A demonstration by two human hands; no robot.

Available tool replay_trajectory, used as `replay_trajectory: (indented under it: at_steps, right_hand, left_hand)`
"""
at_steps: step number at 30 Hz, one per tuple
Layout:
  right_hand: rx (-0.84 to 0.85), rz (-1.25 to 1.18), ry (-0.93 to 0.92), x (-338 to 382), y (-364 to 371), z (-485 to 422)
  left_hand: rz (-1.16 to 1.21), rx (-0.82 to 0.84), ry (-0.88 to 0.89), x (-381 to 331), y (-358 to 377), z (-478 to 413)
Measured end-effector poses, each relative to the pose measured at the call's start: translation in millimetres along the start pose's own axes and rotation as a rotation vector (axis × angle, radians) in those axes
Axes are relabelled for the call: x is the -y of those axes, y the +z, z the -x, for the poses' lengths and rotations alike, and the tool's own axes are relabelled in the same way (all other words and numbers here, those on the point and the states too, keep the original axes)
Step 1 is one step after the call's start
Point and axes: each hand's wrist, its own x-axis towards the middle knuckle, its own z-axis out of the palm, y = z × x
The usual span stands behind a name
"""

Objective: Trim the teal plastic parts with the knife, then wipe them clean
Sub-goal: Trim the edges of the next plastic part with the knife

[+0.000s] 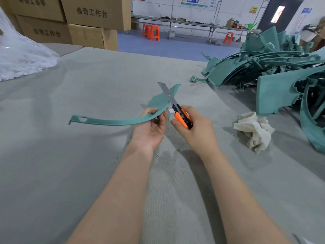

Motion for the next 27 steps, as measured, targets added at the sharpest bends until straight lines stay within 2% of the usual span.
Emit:
replay_trajectory:
  at_steps: [9,13,22,25,27]
  right_hand:
    - [0.023,0.002,-0.021,4,0,1]
    - [0.087,-0.001,-0.044,9,4,3]
    - [0.15,-0.022,-0.068,18,11,6]
    - [0.197,-0.027,-0.084,22,14,8]
    - [0.228,-0.029,-0.094,26,14,10]
  left_hand:
    - [0.0,-0.033,0.04,0,1,-1]
    - [-0.014,-0.084,0.101,-1,1,-5]
    - [-0.13,-0.109,0.173,-4,2,-6]
    - [-0.065,-0.063,0.177,-7,-3,-6]
    - [-0.109,0.002,0.194,-10,-6,-6]
